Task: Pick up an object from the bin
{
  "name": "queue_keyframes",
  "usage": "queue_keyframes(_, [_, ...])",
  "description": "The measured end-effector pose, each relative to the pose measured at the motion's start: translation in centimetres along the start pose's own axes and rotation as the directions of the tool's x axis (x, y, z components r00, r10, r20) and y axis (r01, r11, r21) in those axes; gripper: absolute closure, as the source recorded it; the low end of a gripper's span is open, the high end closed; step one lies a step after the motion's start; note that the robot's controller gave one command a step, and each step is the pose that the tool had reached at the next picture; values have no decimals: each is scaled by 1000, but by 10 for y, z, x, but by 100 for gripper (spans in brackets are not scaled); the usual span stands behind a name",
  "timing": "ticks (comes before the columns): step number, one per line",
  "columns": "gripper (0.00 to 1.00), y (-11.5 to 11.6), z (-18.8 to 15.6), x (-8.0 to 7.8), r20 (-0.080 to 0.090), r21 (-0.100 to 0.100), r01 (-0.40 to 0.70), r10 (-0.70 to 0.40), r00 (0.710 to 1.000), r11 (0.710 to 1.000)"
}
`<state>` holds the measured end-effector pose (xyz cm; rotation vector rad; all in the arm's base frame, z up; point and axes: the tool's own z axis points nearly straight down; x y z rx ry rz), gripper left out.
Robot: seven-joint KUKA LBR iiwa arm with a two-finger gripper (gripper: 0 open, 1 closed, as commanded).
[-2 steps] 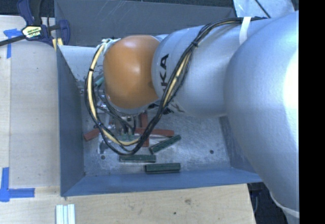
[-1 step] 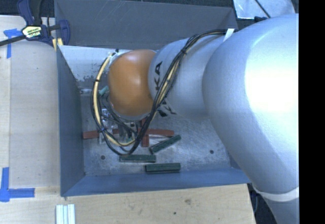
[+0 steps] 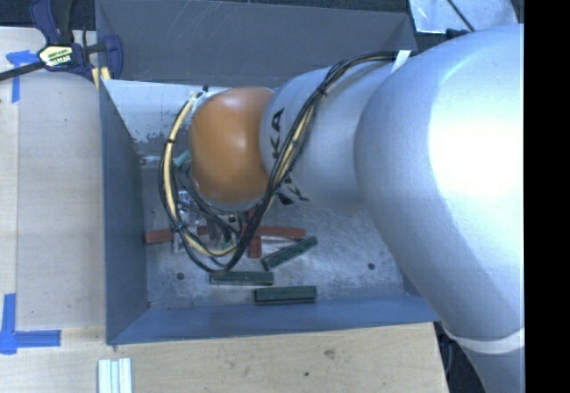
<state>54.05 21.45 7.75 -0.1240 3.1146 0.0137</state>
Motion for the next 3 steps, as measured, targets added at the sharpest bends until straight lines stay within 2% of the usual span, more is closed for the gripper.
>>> queue_keyframes(1, [100,2,-113,2,-24,7,0,0,1000,1000])
queue_keyframes(2, [100,2,-113,2,-24,7,0,0,1000,1000])
queue_keyframes(3, [100,5,-272,0,-20,7,-3,3,1000,1000])
